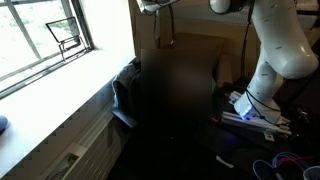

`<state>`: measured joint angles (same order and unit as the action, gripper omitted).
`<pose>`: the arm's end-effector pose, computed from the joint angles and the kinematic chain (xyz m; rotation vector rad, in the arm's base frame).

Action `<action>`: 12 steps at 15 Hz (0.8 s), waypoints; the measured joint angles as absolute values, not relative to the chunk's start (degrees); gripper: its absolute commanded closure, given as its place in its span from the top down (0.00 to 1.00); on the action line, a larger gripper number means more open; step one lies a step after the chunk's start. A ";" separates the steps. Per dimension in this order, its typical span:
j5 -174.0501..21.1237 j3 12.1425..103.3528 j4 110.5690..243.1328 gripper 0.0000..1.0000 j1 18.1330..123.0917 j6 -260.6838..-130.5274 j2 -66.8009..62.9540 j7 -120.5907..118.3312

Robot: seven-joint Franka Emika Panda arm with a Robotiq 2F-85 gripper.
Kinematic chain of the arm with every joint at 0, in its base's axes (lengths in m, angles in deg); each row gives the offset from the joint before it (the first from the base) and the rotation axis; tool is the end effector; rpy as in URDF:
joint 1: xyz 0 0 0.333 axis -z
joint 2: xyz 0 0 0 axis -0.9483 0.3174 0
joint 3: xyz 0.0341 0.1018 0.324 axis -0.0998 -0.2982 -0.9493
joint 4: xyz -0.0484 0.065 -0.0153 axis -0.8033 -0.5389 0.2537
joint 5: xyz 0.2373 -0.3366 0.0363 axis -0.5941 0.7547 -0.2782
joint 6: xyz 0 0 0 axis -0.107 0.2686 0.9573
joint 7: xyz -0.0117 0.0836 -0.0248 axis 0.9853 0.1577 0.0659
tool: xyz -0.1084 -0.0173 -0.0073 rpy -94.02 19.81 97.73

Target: Take the belt from the brown couch and put it at the back of the black chair

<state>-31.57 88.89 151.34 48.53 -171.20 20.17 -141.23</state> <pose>0.7762 -0.0646 0.5228 0.9385 -2.2195 1.5529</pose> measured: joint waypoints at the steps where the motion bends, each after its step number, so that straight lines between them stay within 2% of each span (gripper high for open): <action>1: -29.77 86.28 151.35 0.01 48.58 -168.50 19.85 -139.87; 3: -26.49 81.73 151.06 0.01 49.19 -162.33 18.58 -137.39; 4: -25.13 79.85 150.97 0.05 49.92 -159.73 17.47 -136.64; 12: -21.90 70.36 151.39 0.01 55.33 -158.44 17.03 -135.89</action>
